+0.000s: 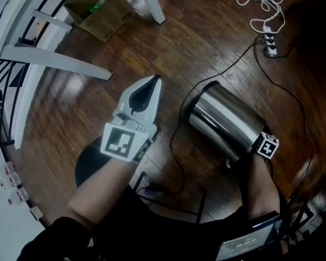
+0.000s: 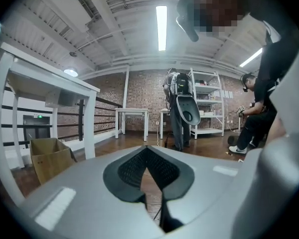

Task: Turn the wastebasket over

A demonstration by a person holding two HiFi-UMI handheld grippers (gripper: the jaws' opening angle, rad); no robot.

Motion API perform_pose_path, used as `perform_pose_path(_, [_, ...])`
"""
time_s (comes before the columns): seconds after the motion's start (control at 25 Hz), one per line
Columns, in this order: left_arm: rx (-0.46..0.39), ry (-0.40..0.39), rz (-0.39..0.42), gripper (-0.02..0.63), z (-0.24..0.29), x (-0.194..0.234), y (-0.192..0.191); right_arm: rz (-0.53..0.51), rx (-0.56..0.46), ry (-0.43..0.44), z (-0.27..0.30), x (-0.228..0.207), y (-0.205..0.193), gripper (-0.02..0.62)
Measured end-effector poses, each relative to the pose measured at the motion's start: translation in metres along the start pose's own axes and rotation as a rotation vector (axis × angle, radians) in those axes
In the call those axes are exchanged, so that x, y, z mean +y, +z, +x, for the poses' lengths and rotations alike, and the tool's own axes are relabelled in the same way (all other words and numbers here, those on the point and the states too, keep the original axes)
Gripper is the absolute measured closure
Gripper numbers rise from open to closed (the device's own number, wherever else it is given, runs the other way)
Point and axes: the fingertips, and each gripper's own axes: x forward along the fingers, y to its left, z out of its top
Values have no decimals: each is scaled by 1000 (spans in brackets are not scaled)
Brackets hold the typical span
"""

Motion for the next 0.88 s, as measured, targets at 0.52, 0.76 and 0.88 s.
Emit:
perform_pose_path(0.52, [-52,-6,40,607,-1,4,15,287,-340,-64,-50,-67,19,594])
perform_pose_path(0.76, [-106,-45,82,607,-3,-23,28,73,-486,-24,-119,-54,104,594])
perform_pose_path(0.88, [-149,-57,116,607,-7,-39,44,-43,-654,92,-187,-16,180,594])
